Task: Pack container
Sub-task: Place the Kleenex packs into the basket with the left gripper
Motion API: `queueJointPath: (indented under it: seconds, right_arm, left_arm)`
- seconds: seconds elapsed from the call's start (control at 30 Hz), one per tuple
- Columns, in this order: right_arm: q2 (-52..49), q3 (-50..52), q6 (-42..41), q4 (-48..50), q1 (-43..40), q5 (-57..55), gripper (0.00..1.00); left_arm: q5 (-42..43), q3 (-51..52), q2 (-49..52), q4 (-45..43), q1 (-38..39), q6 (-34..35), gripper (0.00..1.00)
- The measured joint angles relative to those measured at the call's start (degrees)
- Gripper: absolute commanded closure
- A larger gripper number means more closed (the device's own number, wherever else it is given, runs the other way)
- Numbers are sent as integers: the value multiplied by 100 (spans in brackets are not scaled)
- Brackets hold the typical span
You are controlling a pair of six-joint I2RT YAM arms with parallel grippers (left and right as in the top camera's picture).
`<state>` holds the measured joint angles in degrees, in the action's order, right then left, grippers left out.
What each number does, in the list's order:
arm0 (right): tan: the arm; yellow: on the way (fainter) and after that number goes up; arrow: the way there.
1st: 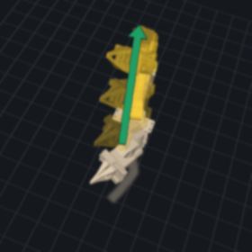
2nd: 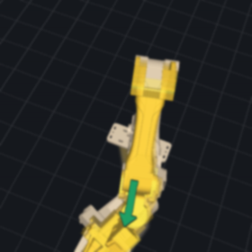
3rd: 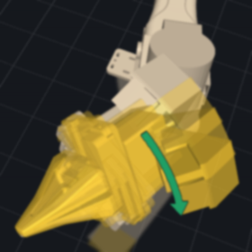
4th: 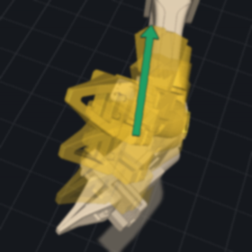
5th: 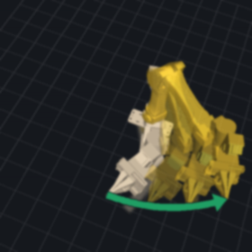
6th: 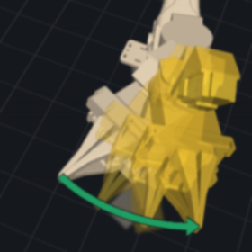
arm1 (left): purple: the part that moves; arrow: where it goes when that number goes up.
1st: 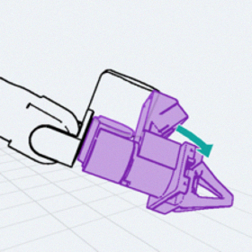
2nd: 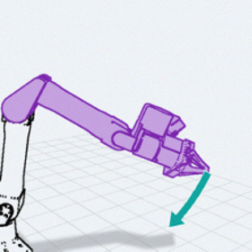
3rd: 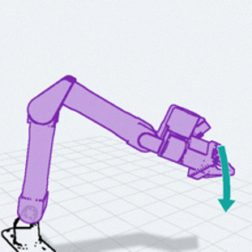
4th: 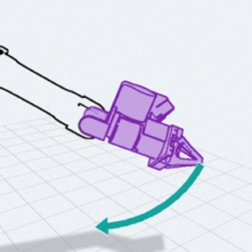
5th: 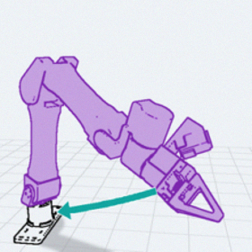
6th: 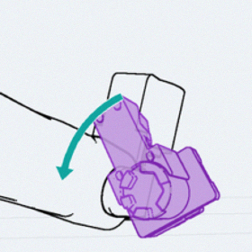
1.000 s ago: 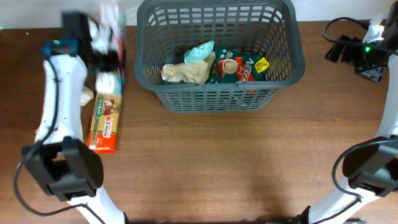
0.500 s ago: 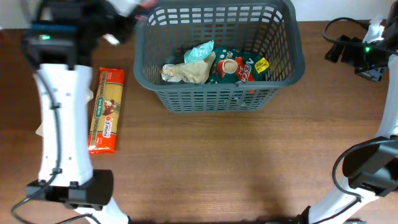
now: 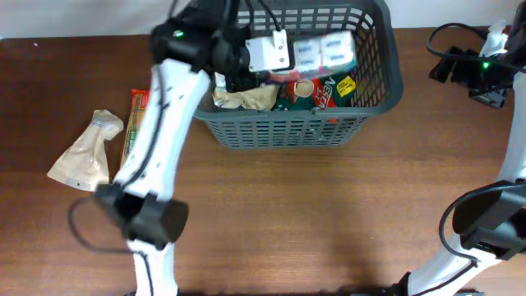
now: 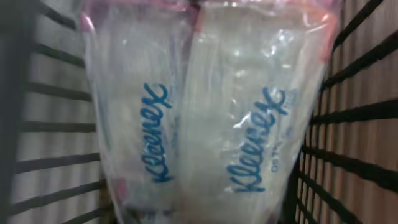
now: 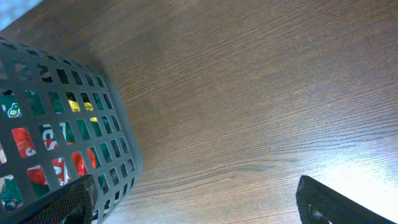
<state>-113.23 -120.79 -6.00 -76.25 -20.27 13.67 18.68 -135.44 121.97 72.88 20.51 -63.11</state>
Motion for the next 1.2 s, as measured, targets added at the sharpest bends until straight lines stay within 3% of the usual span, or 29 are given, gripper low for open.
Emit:
queueJointPath:
  seconds: [0.03, 0.07, 0.3, 0.5, 0.63, 0.77, 0.93, 1.1, 1.2]
  right_arm:
    - [0, 0, -2, 2, 0, -2, 1]
    - [0, 0, -2, 2, 0, 0, 1]
    - [0, 0, 0, 2, 0, 0, 1]
    - [0, 2, 0, 2, 0, -2, 1]
    - [0, 2, -2, 2, 0, 0, 1]
    - [0, 2, -2, 2, 0, 0, 1]
    - [0, 2, -4, 2, 0, -2, 1]
    - [0, 2, -2, 2, 0, 0, 1]
    - [0, 2, 0, 2, 0, 0, 1]
  left_arm:
    - [-31, 0, 177, 2, 0, 20, 2]
    - [-63, 0, 332, 2, 0, 63, 1]
    - [-625, -160, 564, 155, 0, 820, 1]
    - [-1370, -1298, 267, 1510, -192, 1862, 1]
    - [-1609, -1797, -317, 2170, -813, 2820, 15]
    - [-1744, -1827, -673, 2339, -1860, 3910, 17]
    - [-1781, -898, -634, 2020, -2938, 4699, 17]
    - [-1740, 728, -546, 1139, -3228, 4955, 16]
    - [-1714, 1847, -505, 299, -3215, 5010, 5]
